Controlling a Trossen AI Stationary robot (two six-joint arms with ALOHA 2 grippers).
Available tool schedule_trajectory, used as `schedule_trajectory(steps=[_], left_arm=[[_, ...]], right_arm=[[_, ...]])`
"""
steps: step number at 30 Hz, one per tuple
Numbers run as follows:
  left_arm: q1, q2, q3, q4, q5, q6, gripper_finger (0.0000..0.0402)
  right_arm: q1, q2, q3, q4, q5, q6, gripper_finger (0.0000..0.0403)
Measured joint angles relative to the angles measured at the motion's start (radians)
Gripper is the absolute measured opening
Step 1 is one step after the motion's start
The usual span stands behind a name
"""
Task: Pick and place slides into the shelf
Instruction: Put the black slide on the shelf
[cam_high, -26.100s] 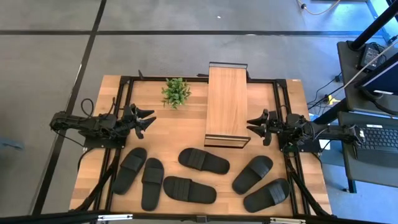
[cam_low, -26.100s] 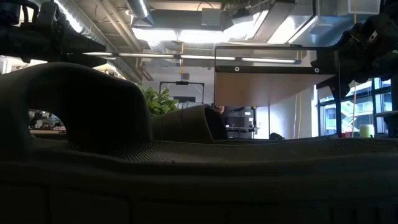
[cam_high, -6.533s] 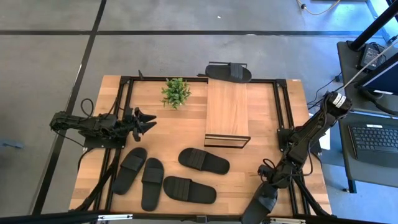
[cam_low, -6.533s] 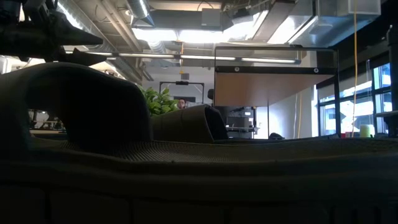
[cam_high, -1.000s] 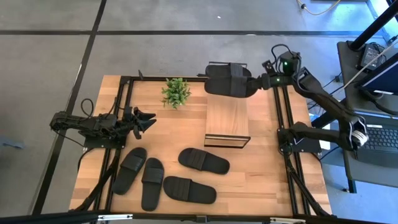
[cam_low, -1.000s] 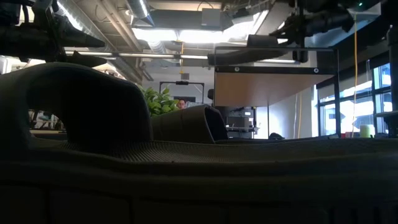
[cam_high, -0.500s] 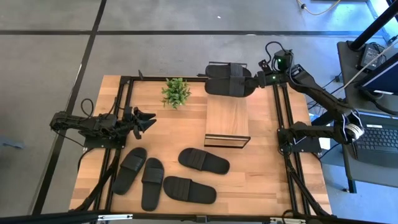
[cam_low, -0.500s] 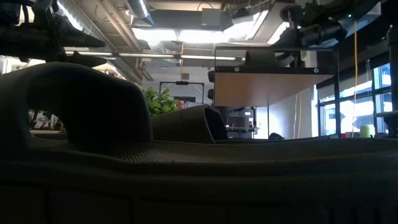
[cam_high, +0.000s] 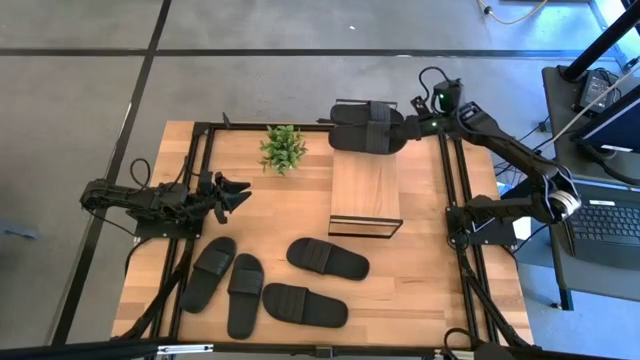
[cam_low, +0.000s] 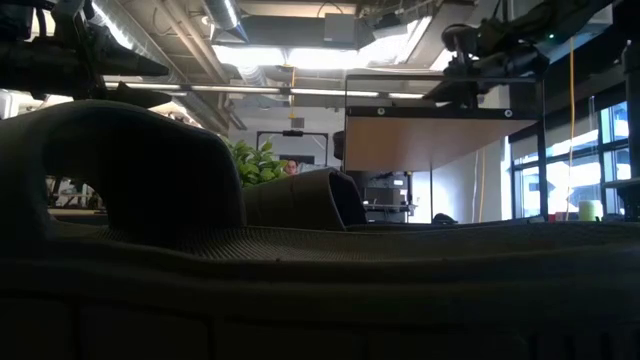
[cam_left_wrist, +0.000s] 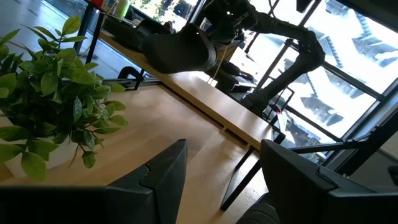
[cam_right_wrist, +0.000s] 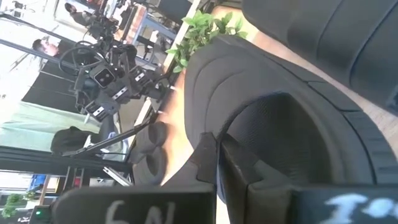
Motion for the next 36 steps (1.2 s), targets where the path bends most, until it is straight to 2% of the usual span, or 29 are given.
schedule_trajectory(steps=[4,12,17,22,36], left_arm=[[0.0,0.0,0.0,0.0,0.0,0.0,0.0195],[0.0,0.0,0.0,0.0,0.0,0.001,0.0195],[0.0,0.0,0.0,0.0,0.0,0.001,0.0195],[0.0,0.0,0.0,0.0,0.0,0.001,0.0195],[0.0,0.0,0.0,0.0,0.0,-0.017,0.0195]], right_arm=[[0.0,0.014,0.0,-0.012,0.002,-0.018,0.0006],[0.0,0.033,0.0,-0.067,0.113,-0.114,0.0019],[0.0,0.033,0.0,-0.07,0.119,-0.155,0.0022],[0.0,0.033,0.0,-0.087,0.123,-0.138,0.0023],[0.0,0.033,0.0,-0.11,0.125,0.037,0.0021]])
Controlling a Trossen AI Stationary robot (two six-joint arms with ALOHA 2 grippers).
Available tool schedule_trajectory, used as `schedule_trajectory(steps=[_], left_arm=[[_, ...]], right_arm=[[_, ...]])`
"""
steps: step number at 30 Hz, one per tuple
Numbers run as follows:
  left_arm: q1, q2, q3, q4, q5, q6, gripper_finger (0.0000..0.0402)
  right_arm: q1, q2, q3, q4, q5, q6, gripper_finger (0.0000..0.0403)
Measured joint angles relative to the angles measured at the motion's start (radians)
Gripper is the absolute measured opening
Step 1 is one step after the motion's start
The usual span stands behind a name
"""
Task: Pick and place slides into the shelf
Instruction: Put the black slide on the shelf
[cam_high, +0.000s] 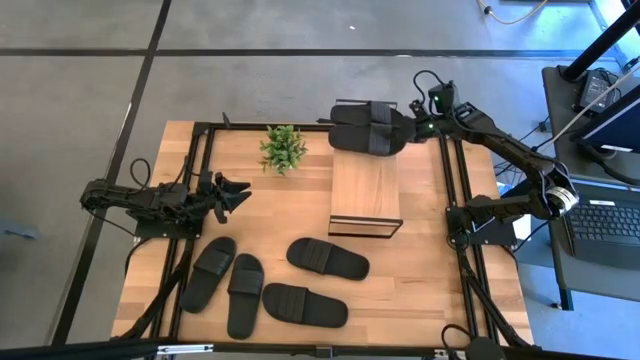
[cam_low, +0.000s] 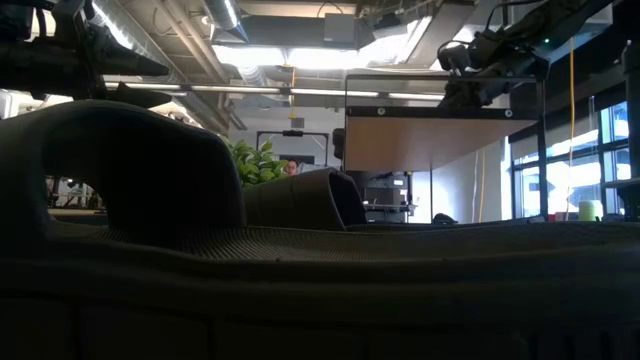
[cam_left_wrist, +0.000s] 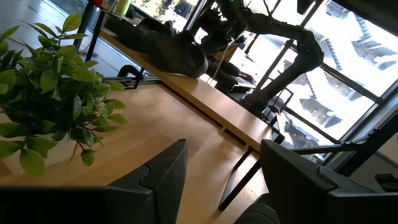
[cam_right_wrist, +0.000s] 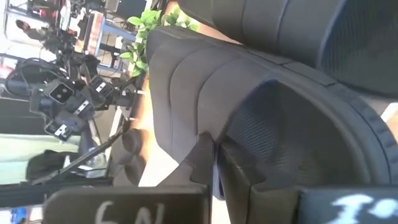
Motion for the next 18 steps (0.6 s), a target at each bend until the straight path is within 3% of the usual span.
schedule_trajectory(steps=[12,18], left_arm=[[0.0,0.0,0.0,0.0,0.0,-0.005,0.0195],[0.0,0.0,0.0,0.0,0.0,-0.006,0.0195]], right_arm=[[0.0,0.0,0.001,-0.066,-0.018,0.014,0.0021],[0.0,0.002,0.001,-0.018,-0.123,0.05,0.0031]])
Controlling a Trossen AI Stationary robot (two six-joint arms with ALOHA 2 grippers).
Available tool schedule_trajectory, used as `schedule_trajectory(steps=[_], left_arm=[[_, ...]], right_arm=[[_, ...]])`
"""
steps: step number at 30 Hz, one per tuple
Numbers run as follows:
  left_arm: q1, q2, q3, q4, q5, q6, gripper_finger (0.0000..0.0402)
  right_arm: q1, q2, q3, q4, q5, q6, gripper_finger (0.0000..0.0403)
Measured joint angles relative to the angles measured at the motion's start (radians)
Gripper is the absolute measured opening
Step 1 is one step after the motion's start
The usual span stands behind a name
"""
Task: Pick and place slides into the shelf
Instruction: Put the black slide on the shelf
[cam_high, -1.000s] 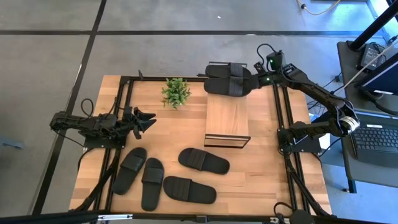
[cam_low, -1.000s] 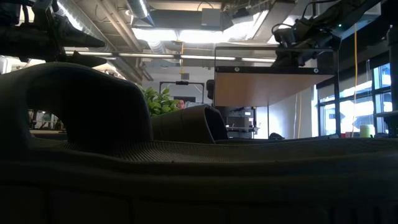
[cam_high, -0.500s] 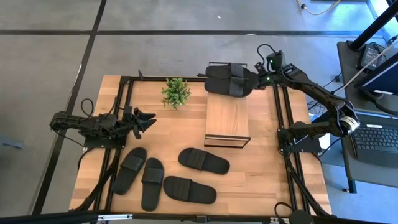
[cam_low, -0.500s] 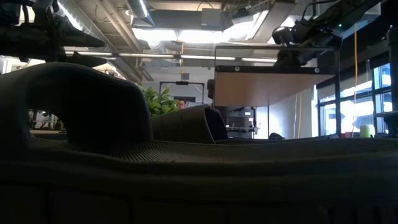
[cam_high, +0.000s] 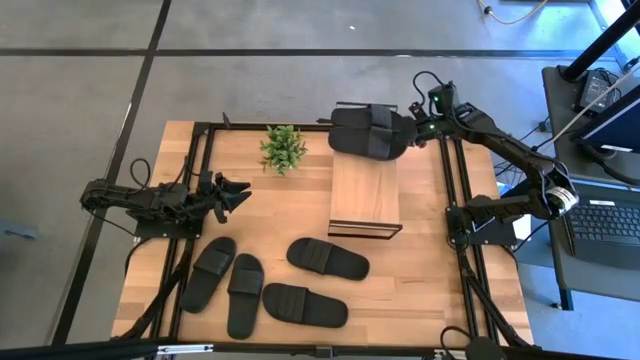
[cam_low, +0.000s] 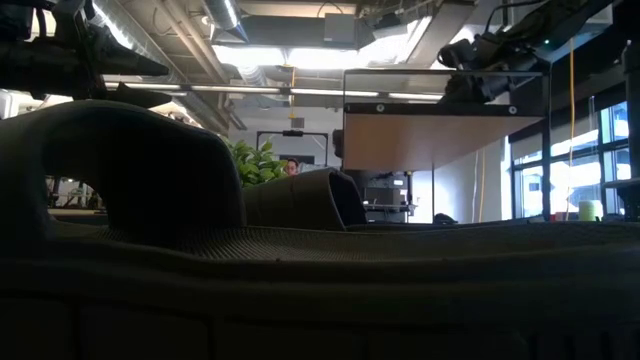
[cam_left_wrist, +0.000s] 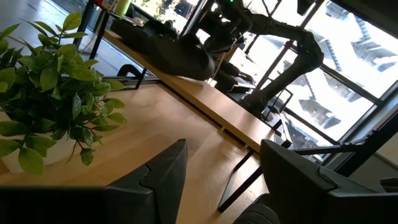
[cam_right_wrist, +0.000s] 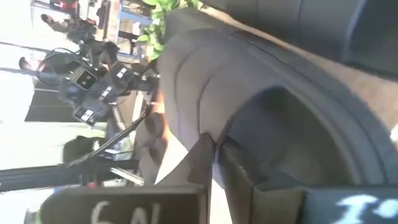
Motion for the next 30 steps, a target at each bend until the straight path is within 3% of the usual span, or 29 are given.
schedule_trajectory(steps=[13,20,30], left_arm=[[0.0,0.0,0.0,0.0,0.0,0.0,0.0195],[0.0,0.0,0.0,0.0,0.0,0.0,0.0195],[0.0,0.0,0.0,0.0,0.0,0.0,0.0195]], right_arm=[[0.0,0.0,0.029,-0.025,0.074,-0.056,0.0015],[0.0,-0.001,0.031,-0.139,0.193,-0.151,0.002],[0.0,-0.001,0.031,-0.116,0.178,-0.155,0.0044]])
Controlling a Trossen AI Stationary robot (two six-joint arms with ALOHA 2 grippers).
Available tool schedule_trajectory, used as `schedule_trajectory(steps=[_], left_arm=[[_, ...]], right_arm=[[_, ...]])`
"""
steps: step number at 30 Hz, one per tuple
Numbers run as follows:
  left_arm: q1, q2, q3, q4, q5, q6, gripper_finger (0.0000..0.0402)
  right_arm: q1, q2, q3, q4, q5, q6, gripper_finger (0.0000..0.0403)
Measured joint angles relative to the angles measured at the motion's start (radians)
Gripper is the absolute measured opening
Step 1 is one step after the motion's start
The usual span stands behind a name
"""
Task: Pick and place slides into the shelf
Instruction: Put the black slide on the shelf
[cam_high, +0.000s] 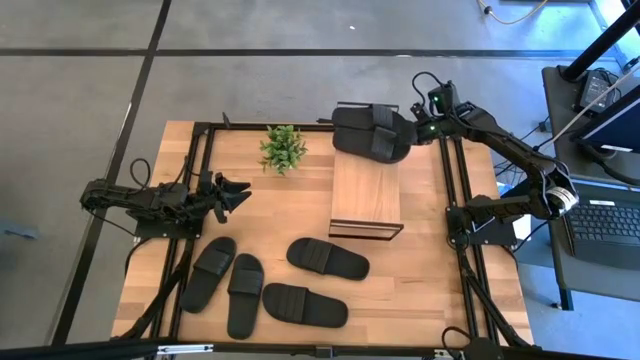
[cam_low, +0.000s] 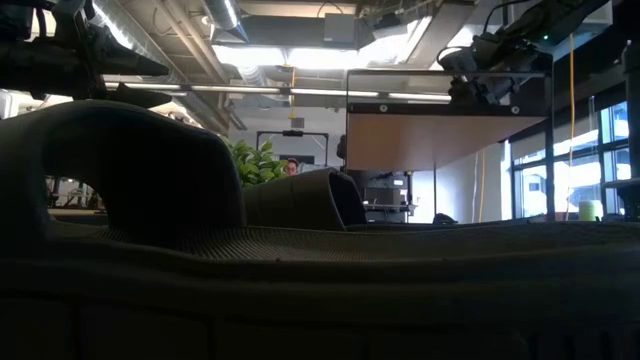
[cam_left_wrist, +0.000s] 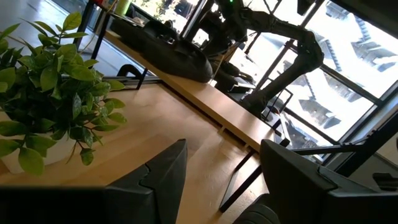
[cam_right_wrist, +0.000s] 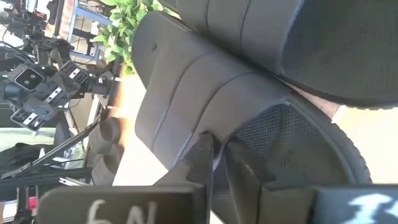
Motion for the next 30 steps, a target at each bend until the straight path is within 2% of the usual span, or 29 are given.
schedule_trajectory(steps=[9,15,19,30], left_arm=[[0.0,0.0,0.0,0.0,0.0,0.0,0.0195],[0.0,0.0,0.0,0.0,0.0,0.0,0.0195],[0.0,0.0,0.0,0.0,0.0,0.0,0.0195],[0.0,0.0,0.0,0.0,0.0,0.0,0.0195]], right_arm=[[0.016,0.0,0.0,0.026,-0.008,-0.106,0.0047],[0.026,0.0,0.0,0.034,-0.003,-0.107,0.0047],[0.026,0.0,0.0,0.036,0.042,-0.108,0.0047],[0.026,0.001,0.0,0.032,0.043,-0.112,0.0047]])
